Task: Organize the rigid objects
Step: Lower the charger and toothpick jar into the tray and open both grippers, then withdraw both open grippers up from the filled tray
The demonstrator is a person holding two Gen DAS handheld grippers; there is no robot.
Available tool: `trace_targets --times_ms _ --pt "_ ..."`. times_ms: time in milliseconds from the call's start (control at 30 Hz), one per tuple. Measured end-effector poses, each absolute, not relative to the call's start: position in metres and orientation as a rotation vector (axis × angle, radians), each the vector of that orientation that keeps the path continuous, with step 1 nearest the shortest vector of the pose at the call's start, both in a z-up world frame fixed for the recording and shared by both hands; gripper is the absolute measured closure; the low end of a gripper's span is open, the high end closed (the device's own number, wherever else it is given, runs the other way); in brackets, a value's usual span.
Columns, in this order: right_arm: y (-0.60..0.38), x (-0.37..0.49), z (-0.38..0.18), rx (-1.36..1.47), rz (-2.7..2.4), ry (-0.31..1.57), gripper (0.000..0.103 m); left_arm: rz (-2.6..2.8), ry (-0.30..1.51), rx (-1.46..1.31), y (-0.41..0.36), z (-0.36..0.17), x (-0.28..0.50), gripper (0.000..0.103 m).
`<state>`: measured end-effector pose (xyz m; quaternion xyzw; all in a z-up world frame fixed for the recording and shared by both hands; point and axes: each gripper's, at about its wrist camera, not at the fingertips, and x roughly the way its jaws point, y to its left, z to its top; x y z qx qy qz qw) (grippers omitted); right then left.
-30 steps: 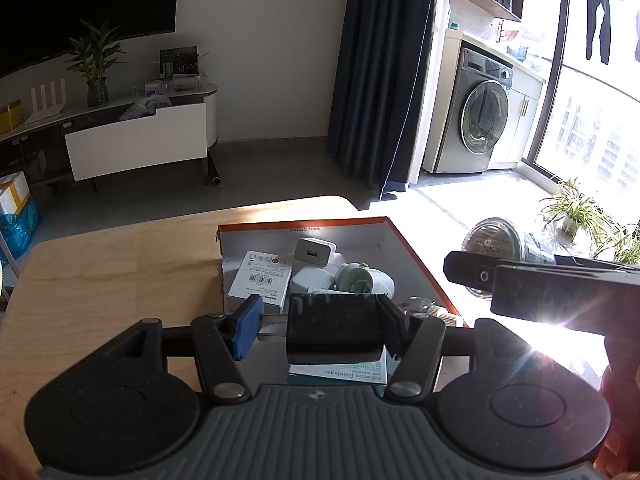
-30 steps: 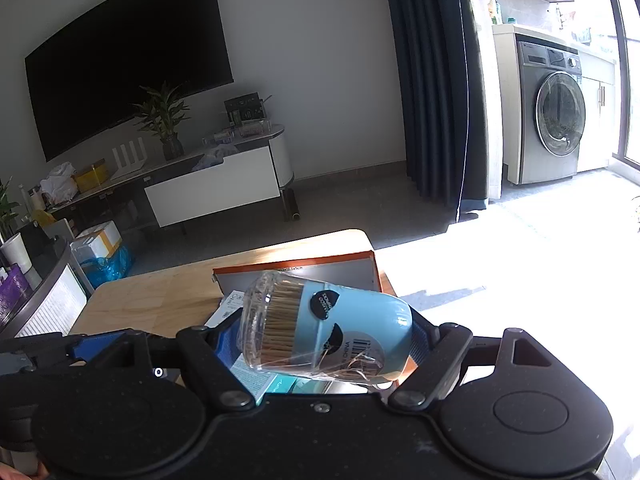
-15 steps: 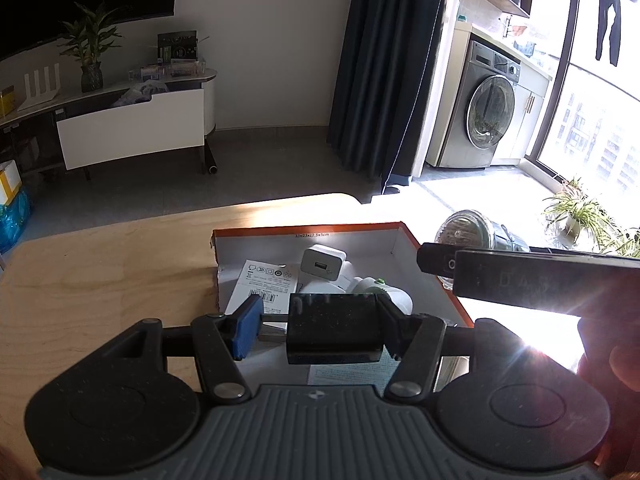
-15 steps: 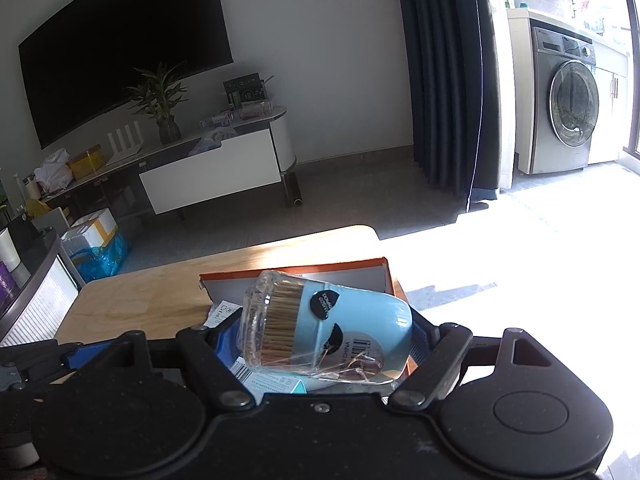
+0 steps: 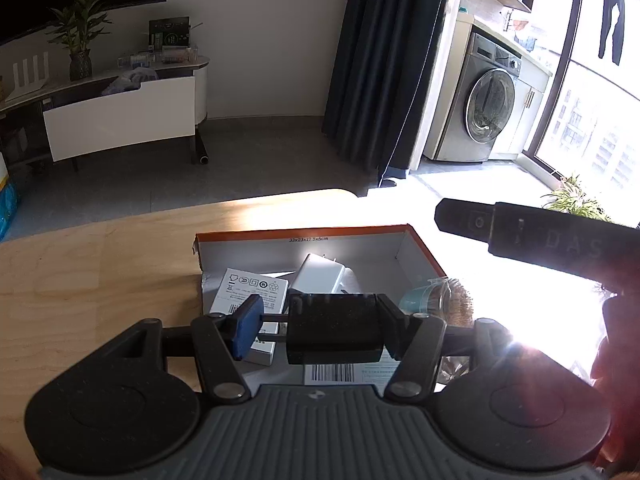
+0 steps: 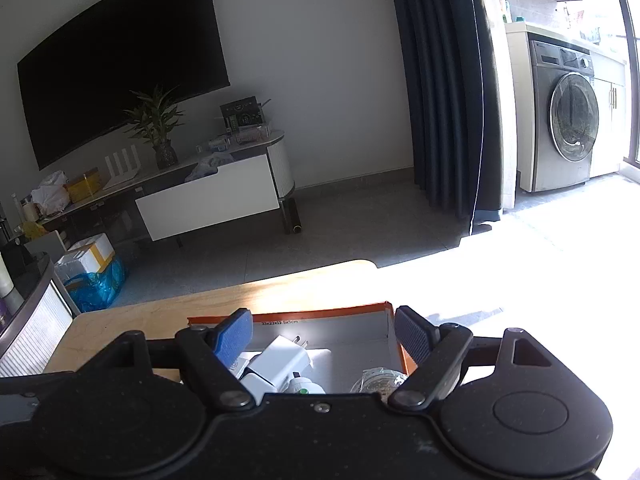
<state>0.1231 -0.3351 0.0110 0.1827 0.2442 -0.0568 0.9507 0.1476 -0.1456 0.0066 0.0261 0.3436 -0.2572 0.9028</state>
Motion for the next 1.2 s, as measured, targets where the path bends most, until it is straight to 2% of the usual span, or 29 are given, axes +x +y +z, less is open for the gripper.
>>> trace_targets --times_ms 300,367,500,567,667,1033,1200 --pt "-0.351 0.089 0.023 0.388 -0.144 0.453 0.009 -0.578 0.707 0.039 -0.176 0.002 0.171 0.041" --pt "-0.349 0.082 0.024 0.389 -0.141 0.45 0.009 -0.572 0.708 0.038 -0.177 0.003 0.173 0.032" --pt "-0.346 0.069 0.023 0.383 -0.138 0.455 0.009 -0.561 0.703 0.037 -0.17 0.01 0.167 0.031" --pt "-0.344 0.064 0.022 0.383 -0.131 0.464 0.009 -0.546 0.702 0.041 -0.163 0.015 0.161 0.031" --pt "-0.339 0.057 0.021 0.368 -0.123 0.477 0.009 -0.507 0.694 0.065 -0.153 0.022 0.151 0.024" --pt "-0.316 0.02 0.021 0.338 -0.095 0.503 0.007 -0.444 0.668 0.085 -0.117 0.037 0.088 0.013" --pt "-0.311 -0.002 0.018 0.315 -0.094 0.515 0.006 -0.437 0.661 0.071 -0.109 0.035 0.059 0.011"
